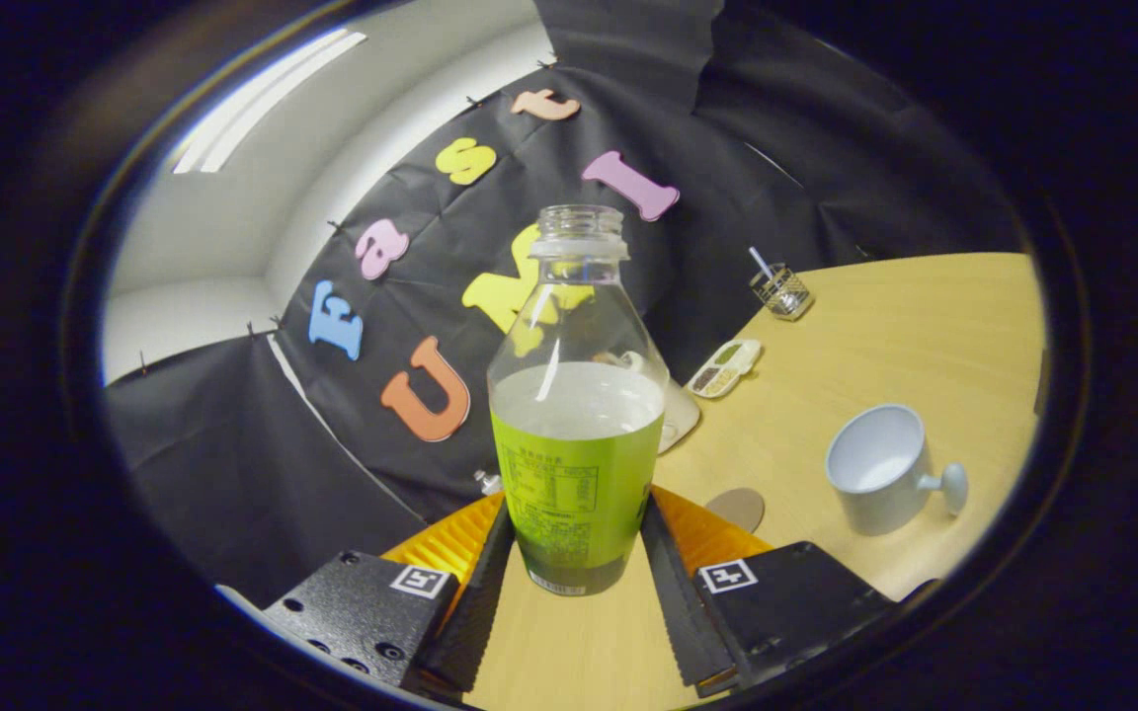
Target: Take the bottle from table, then pour the juice into the cup, finally place the bottle on the coaster
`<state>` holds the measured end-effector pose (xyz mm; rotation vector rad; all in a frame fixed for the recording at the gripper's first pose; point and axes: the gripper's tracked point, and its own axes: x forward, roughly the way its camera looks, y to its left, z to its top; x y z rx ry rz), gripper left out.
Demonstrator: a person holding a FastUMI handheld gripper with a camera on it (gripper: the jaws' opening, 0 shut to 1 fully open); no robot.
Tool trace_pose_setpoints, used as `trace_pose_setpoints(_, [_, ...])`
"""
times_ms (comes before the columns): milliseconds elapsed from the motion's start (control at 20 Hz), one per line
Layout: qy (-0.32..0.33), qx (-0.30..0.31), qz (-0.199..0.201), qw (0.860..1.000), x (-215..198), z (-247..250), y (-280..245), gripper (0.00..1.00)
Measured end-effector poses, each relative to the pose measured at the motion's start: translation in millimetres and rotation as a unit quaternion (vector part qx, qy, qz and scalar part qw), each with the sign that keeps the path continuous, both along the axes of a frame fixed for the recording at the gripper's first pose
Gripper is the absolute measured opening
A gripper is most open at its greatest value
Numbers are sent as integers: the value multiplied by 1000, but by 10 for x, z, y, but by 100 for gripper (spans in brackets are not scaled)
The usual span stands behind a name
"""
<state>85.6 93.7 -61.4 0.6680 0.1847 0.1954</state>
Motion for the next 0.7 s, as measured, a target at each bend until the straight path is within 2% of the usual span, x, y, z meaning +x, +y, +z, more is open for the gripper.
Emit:
trace_pose_setpoints(250, [-10,-102,-3,995,35,95,13,77])
trace_pose_setpoints(450, [-35,-147,-12,988,151,259,18,77])
trace_pose_setpoints(700, [-39,-235,-46,970,259,221,-38,77])
